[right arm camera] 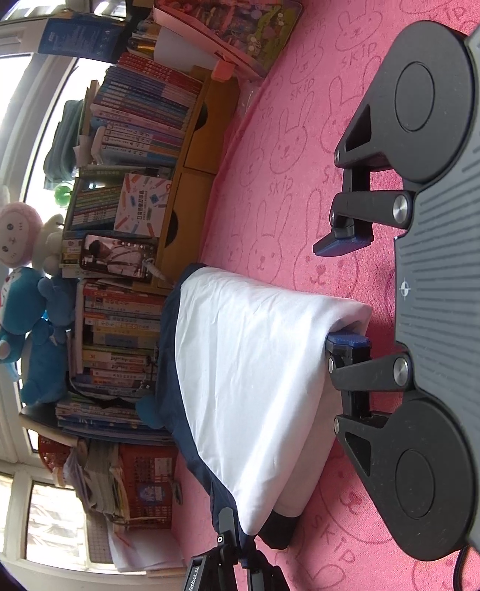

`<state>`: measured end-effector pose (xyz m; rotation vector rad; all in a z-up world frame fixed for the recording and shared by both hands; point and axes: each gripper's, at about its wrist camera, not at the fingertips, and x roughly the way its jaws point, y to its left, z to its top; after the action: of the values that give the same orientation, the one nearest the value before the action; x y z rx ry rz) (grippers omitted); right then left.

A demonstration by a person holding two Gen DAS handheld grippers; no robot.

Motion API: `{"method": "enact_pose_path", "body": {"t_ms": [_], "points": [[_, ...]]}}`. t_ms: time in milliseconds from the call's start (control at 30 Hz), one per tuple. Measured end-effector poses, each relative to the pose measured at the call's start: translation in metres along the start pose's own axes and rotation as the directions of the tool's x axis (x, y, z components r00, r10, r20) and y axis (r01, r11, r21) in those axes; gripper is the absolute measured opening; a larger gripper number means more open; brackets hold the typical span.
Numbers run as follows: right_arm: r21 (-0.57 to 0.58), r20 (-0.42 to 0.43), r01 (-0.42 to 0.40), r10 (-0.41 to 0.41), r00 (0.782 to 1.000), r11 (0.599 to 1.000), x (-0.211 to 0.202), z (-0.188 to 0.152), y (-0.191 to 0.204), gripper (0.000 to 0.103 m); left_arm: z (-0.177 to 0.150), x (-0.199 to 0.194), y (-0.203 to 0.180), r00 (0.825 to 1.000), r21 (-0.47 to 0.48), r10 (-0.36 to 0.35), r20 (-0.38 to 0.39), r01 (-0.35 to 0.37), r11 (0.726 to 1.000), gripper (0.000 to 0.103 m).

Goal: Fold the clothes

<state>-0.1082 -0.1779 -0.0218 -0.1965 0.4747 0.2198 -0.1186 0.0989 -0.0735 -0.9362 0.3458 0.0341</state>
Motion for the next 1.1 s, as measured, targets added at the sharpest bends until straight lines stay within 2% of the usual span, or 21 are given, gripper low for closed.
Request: {"method": "enact_pose_path", "body": {"t_ms": [133,200,300,400,467,700,933,1000,1033,1067,1100], "points": [[-0.152,0.041,0.068,-0.062,0.997,0.986,-0.006,-0.002,0.018,0.048,0.001,0.002,0.003,1.000,-0.017,0.007,-0.029,-0.007,1.000,0.010],[-0.254,0.078,0.104,-0.087,0.993,0.961,-0.011,-0.004,0.033,0.051,0.002,0.003,0.004,0.999,-0.016,0.014,-0.045,-0.014,1.000,0.010],[-0.370,0.114,0.118,-0.081,0.990,0.922,-0.018,-0.006,0.056,0.052,0.003,0.003,0.006,0.998,-0.021,0.008,-0.061,-0.009,1.000,0.010],[-0.435,0.123,0.079,-0.028,0.992,0.897,-0.020,-0.006,0.076,0.054,0.005,0.002,0.010,0.997,-0.024,-0.005,-0.082,0.003,1.000,0.010],[-0.468,0.124,0.029,0.034,0.992,0.883,-0.023,-0.005,0.089,0.065,0.006,0.000,0.012,0.995,-0.018,-0.011,-0.096,0.009,1.000,0.011],[-0.597,0.142,-0.033,0.145,0.979,0.801,-0.015,0.001,0.144,0.066,0.013,-0.006,0.023,0.986,0.002,-0.057,-0.158,0.058,0.998,0.011],[-0.617,0.103,-0.115,0.224,0.969,0.778,0.005,0.015,0.182,0.066,0.026,-0.013,0.031,0.961,0.048,-0.109,-0.253,0.125,0.991,0.011],[-0.607,0.098,-0.129,0.235,0.967,0.784,0.008,0.017,0.187,0.049,0.036,-0.020,0.033,0.955,0.076,-0.110,-0.274,0.135,0.988,0.015],[-0.594,0.086,-0.142,0.238,0.967,0.792,0.010,0.018,0.188,0.033,0.042,-0.026,0.032,0.957,0.107,-0.104,-0.269,0.138,0.985,0.017],[-0.578,0.086,-0.142,0.234,0.968,0.803,0.010,0.019,0.189,0.026,0.049,-0.028,0.031,0.958,0.144,-0.099,-0.270,0.142,0.979,0.019],[-0.579,0.097,-0.130,0.225,0.969,0.805,0.010,0.018,0.190,0.026,0.056,-0.031,0.029,0.958,0.181,-0.094,-0.272,0.147,0.973,0.022]]}}
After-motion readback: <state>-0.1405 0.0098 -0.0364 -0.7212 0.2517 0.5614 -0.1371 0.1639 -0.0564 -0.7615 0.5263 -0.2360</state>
